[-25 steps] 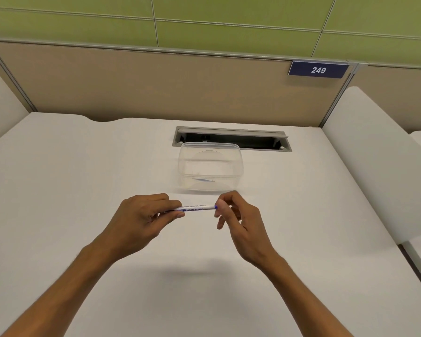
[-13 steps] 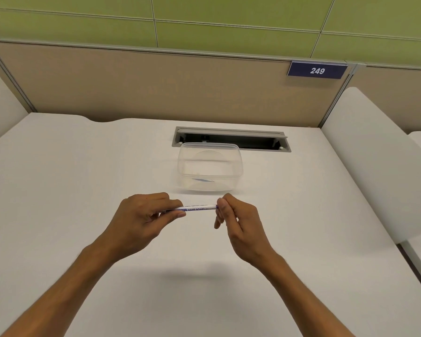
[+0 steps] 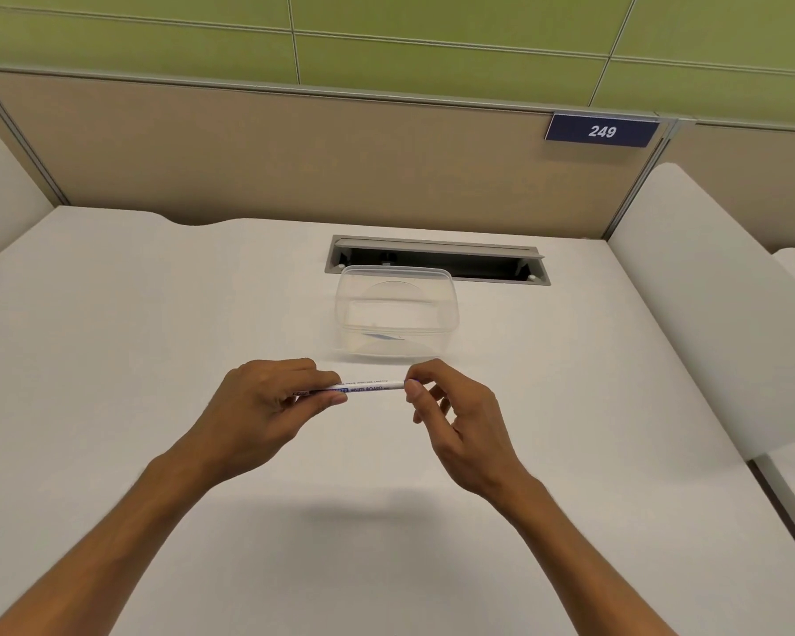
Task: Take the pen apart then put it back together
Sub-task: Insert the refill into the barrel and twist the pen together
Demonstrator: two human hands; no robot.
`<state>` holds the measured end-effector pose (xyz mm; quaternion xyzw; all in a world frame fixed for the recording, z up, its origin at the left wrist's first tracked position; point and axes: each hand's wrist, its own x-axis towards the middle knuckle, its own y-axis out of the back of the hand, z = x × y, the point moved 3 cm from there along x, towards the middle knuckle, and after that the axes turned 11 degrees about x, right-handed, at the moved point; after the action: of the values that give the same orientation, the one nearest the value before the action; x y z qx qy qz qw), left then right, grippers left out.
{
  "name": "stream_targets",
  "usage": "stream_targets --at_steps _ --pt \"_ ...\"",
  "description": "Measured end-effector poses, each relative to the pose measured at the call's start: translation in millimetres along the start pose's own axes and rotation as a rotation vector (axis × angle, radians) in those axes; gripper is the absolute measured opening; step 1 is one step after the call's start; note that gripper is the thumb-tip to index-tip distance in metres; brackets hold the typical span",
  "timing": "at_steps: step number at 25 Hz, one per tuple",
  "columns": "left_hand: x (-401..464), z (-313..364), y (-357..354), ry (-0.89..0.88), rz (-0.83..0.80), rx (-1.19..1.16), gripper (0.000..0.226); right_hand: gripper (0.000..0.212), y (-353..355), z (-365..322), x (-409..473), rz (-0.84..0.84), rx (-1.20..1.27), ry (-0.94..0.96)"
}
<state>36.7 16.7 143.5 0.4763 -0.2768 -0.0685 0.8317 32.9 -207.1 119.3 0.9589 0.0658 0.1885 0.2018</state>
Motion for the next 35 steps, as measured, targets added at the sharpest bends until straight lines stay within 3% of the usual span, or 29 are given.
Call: stream_targets --at_steps 5,10,12,17,19,28,31,35 --pt "-0.5 5.1 0.6 -0.015 0.029 0.01 0.018 0.029 -3.4 -0.1 0.3 -0.028 0.054 -0.036" --pt "2.3 12.4 3.5 -0.067 0.042 0.168 0.025 0.051 -9.1 0.8 7.7 -0.048 0.547 -0.37" --pt "3.8 10.3 2.6 -0.058 0.032 0.172 0.026 0.051 -9.2 2.3 10.2 -0.075 0.551 -0.421" --pt "3.3 1.5 -3.4 0.042 -0.013 0.023 0.021 0.02 -0.7 3.4 7.7 -0.048 0.12 -0.12" --pt "2.7 -0.6 -4.1 0.08 -0.024 -0.058 0.019 0.016 4.1 1.2 6.9 -0.06 -0.018 -0.015" --pt "2.7 7.4 -7.1 0.069 -0.072 -0.189 0.028 0.026 10.5 -0.2 5.5 -0.072 -0.087 0.116" --pt "2.3 12.5 -6.1 0.043 -0.029 -0.113 0.024 0.033 9.2 0.7 3.9 -0.13 0.013 0.02" --pt "4.2 28.0 -2.6 -0.099 0.053 0.249 0.026 0.041 8.6 5.8 4.3 -0.18 0.416 -0.298"
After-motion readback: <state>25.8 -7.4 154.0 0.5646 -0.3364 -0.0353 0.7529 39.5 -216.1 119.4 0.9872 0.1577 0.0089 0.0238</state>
